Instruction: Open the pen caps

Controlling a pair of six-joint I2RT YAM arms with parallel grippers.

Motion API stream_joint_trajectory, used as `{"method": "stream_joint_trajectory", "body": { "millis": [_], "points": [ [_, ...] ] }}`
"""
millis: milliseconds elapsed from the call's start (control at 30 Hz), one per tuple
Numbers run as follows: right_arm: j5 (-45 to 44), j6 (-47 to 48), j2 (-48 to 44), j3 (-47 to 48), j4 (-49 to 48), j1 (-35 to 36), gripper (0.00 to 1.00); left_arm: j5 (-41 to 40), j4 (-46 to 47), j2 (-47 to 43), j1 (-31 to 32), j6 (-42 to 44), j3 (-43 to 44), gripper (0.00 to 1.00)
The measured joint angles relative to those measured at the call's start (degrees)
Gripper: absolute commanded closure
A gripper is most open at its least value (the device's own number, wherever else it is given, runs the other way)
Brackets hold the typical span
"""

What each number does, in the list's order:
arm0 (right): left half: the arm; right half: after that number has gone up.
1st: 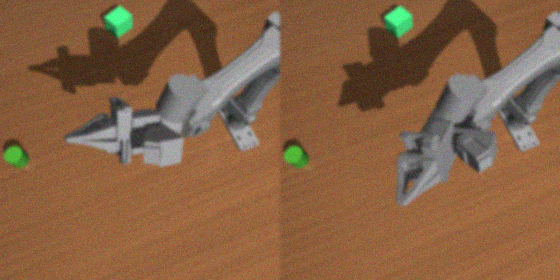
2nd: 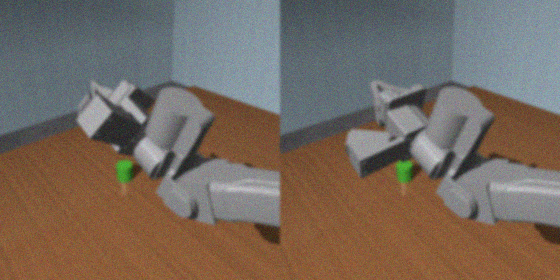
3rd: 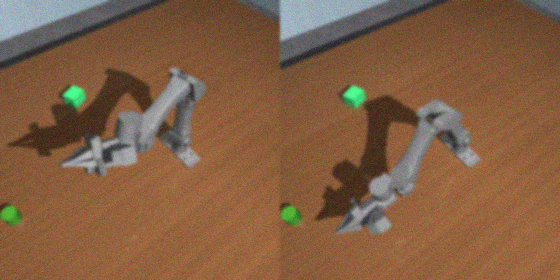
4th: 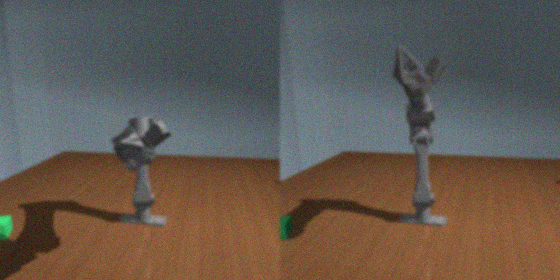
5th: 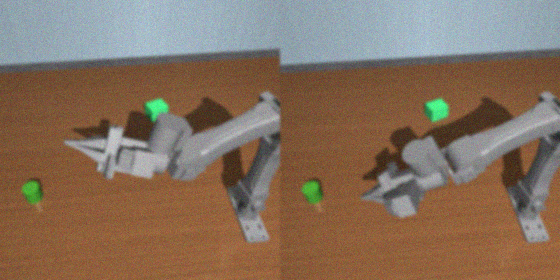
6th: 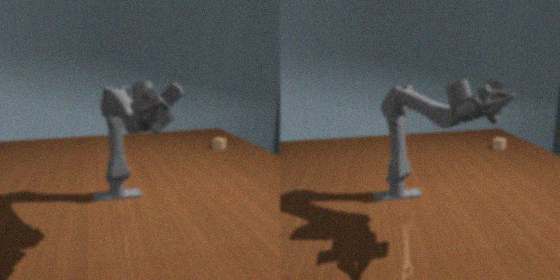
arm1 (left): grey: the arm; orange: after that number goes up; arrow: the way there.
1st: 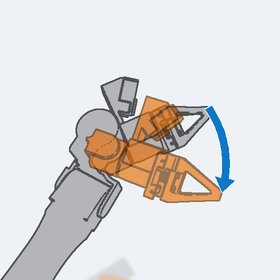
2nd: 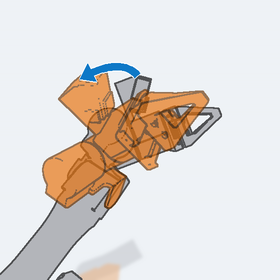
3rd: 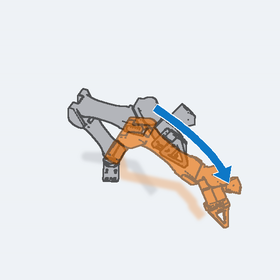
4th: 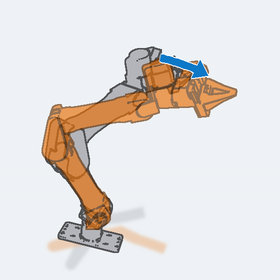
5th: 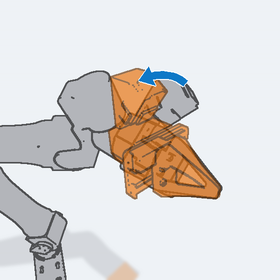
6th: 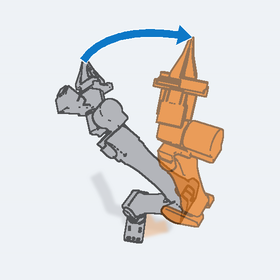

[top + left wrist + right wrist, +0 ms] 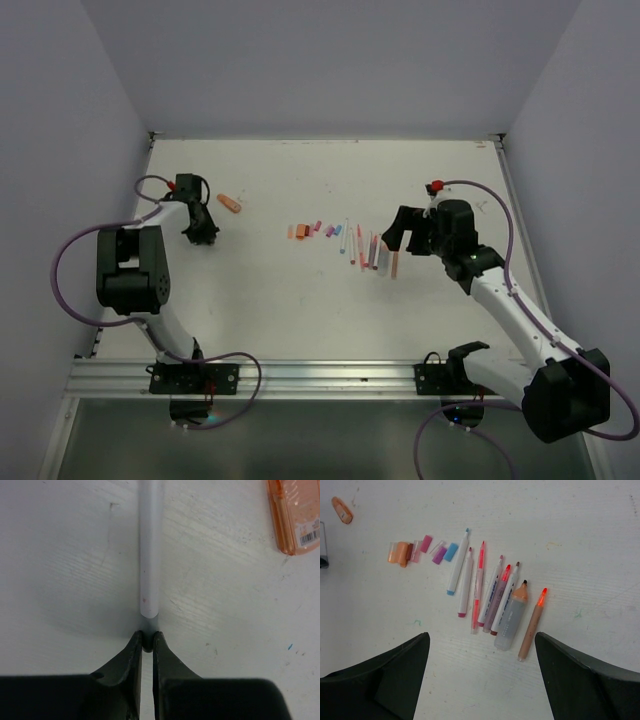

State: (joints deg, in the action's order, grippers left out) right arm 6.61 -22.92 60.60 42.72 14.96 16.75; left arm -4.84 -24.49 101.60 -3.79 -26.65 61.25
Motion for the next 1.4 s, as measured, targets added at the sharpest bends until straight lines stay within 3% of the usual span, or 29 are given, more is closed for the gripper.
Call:
{"method": "stream_joint_trajectory", "body": {
  "millis": [167,333,667,1167,1400],
  "points": [
    [2.1,0.0,0.0,0.0,-0.2,0.0,0.11,-0.6,-2.9,-2.0,5.2,1.5,-0.3,1.00],
    [7.8,-0.2,0.5,1.4,-0.3,0.0,0.11,1.8,-3.4,-9.5,13.5,6.6,-1.0,1.00],
    [20.3,-3.0,7.1,12.3,1.1,0.1,0.13,11.2,1.4,-25.0,27.6,24.9,-1.8,1.00],
    [26.5,-2.3,19.9,26.9,11.2,6.4,0.16,12.0,-2.0,-26.8,45.2,48.6,1.3,1.00],
    [29.3,-0.6,23.0,30.4,14.0,9.4,0.22,10.8,-3.5,-27.6,48.1,54.0,1.3,1.00]
  ]
}}
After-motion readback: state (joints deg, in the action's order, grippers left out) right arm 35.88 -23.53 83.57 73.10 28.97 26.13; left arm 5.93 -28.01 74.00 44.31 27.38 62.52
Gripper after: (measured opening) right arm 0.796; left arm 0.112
